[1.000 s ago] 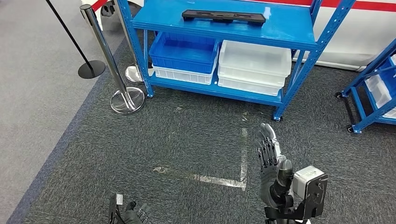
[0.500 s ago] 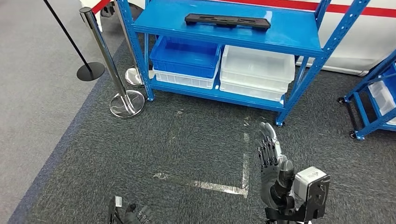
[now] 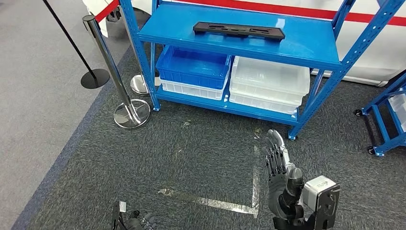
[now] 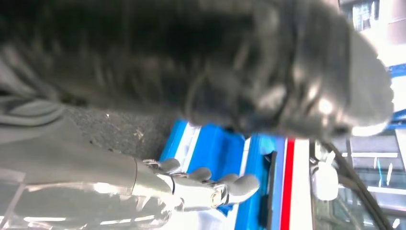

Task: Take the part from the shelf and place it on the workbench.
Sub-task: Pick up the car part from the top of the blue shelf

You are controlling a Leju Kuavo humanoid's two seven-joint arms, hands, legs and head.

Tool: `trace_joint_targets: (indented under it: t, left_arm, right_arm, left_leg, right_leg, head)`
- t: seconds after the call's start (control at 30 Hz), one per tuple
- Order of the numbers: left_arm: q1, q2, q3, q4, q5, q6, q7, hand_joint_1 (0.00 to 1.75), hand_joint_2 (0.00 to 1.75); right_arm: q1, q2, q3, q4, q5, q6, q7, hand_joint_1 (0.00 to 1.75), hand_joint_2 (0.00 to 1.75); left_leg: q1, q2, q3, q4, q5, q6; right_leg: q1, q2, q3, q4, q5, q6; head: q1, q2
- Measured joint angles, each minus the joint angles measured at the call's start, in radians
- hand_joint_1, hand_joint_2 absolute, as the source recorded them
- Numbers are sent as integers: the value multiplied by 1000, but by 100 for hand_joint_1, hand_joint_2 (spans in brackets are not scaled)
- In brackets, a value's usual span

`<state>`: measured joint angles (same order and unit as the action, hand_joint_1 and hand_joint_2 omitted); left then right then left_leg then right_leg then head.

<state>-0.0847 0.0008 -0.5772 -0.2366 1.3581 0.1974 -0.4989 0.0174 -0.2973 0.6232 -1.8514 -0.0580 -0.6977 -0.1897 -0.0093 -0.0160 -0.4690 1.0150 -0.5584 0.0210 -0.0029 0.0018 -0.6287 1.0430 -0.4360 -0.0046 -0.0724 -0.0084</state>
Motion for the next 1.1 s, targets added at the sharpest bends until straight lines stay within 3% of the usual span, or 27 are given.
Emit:
trace_joint_targets:
  t: [0.03, 0.1, 0.17, 0.23, 0.27, 0.3, 0.4, 0.43, 0.53, 0.57, 0.63, 0.7, 0.77, 0.8, 0.83, 0.87, 0.93, 0.97, 1.0, 1.07, 1.1]
  left_arm:
    - [0, 0, 0, 0, 0, 1, 2, 0, 0]
    - [-3, 0, 0, 0, -1, 3, 6, 0, 0]
    - [-4, 0, 0, 0, -1, 5, 10, 0, 0]
    - [0, 0, 0, 1, -1, 7, 13, 0, 0]
    - [1, 0, 0, 1, -1, 8, 15, 0, 0]
    - [2, 0, 0, 1, -1, 8, 16, 0, 0]
    - [5, 1, -1, 3, -1, 9, 20, 0, 0]
    - [6, 1, -2, 4, -2, 10, 22, 0, 0]
    - [7, 1, -5, 6, -4, 11, 23, 0, 0]
    - [6, 2, -5, 6, -5, 11, 23, 0, 0]
    - [3, 2, -7, 6, -5, 11, 22, 0, 0]
    - [1, 2, -9, 6, -5, 11, 22, 0, 0]
    - [2, 2, -10, 7, -5, 11, 22, 0, 0]
    - [2, 2, -10, 7, -5, 11, 22, 0, 0]
    - [2, 1, -10, 7, -5, 11, 23, 0, 0]
    - [2, 1, -10, 7, -5, 11, 23, 0, 0]
    - [0, 1, -11, 7, -5, 10, 24, 0, 0]
    - [-1, 1, -11, 8, -6, 10, 25, 0, 0]
    - [-3, 1, -12, 8, -6, 10, 25, 0, 0]
    - [-5, 0, -13, 8, -7, 10, 25, 0, 0]
    - [-6, 0, -13, 8, -7, 10, 25, 0, 0]
  right_arm:
    - [-1, 0, 0, -2, 0, 0, 0, 0, 0]
    - [-3, -1, 0, -4, -6, 0, 2, 0, 87]
    - [-4, -1, 1, -7, -15, 0, 5, 0, 175]
    - [-3, -1, 1, -9, -27, 5, 6, 0, 175]
    - [-3, -1, 2, -11, -31, 9, 4, 0, 175]
    - [-4, -1, 3, -13, -35, 13, 3, 0, 175]
    - [-6, -2, 6, -21, -39, 20, -1, 0, 175]
    - [-7, -2, 7, -23, -40, 22, -1, 0, 175]
    - [-11, -3, 9, -33, -42, 27, -1, 0, 175]
    - [-13, -4, 9, -36, -42, 27, -1, 0, 175]
    - [-16, -7, 11, -40, -42, 27, -2, 0, 175]
    - [-16, -9, 13, -41, -42, 27, -1, 0, 175]
    - [-16, -11, 13, -41, -42, 27, -1, 0, 175]
    - [-16, -11, 13, -41, -43, 28, -1, 0, 175]
    - [-16, -11, 13, -41, -44, 28, -1, 0, 175]
    - [-16, -11, 14, -41, -46, 28, -1, 0, 175]
    - [-14, -11, 14, -41, -50, 29, -2, 0, 175]
    - [-12, -11, 14, -42, -51, 29, -3, 0, 175]
    - [-13, -11, 14, -43, -52, 30, -3, 0, 175]
    - [-15, -11, 14, -45, -53, 33, -5, 0, 87]
    - [-16, -11, 14, -46, -55, 34, -8, 0, 44]
  left_leg:
    - [1, 1, 3, 15, -3, -5]
    - [4, 4, -35, 91, -24, -15]
    - [9, 6, -120, 213, -64, -25]
    - [13, 8, -189, 269, -90, -30]
    - [14, 9, -205, 252, -80, -31]
    - [15, 9, -208, 208, -46, -30]
    - [9, 13, -209, 66, 118, -21]
    - [6, 14, -211, 49, 147, -15]
    - [3, 15, -199, 33, 143, 8]
    - [3, 14, -188, 23, 138, 14]
    - [5, 12, -158, 5, 130, 26]
    - [4, 10, -131, -4, 114, 32]
    - [4, 7, -101, -6, 92, 33]
    - [4, 6, -84, -6, 80, 32]
    - [4, 5, -65, -6, 67, 31]
    - [3, 3, -51, -5, 53, 28]
    - [1, -1, -30, 3, 25, 17]
    - [0, -2, -24, 9, 17, 11]
    - [0, -3, -18, 15, 10, 5]
    - [2, -1, -14, 33, 0, -5]
    - [3, 1, -27, 61, -11, -9]
  right_leg:
    - [-2, 1, 13, -6, -5, -5]
    - [-6, 0, 40, -13, -18, -15]
    - [-6, -1, 62, -15, -37, -18]
    - [-7, 2, 91, -15, -60, -17]
    - [-8, 3, 110, -15, -75, -15]
    - [-10, 4, 132, -15, -90, -13]
    - [-12, 5, 180, -16, -135, 2]
    - [-11, 6, 182, -18, -143, 8]
    - [-11, 5, 186, -10, -140, 24]
    - [-12, 4, 176, 16, -133, 27]
    - [-13, 3, 112, 120, -137, 32]
    - [-13, 3, 22, 228, -185, 37]
    - [-14, 3, -38, 253, -223, 40]
    - [-14, 3, -48, 228, -214, 41]
    - [-15, 3, -47, 177, -170, 40]
    - [-16, 3, -42, 117, -104, 37]
    - [-11, 2, -35, 29, -3, 29]
    - [-9, 2, -33, 15, 14, 22]
    - [-7, 3, -28, 15, 9, 16]
    - [-9, 4, -7, 9, 5, 2]
    - [-9, 3, 3, 6, 1, -4]
  head:
    - [0, 0]
    - [-2, 0]
    - [-4, 0]
    - [-4, 0]
    - [-4, 0]
    - [-4, 0]
    - [-2, 0]
    - [-2, 0]
    - [-4, 0]
    - [-3, 0]
    - [-1, 0]
    - [0, 0]
    - [0, 0]
    - [0, 0]
    - [1, 0]
    - [1, 0]
    - [2, 0]
    - [2, 0]
    - [1, 0]
    - [0, 0]
    - [0, 0]
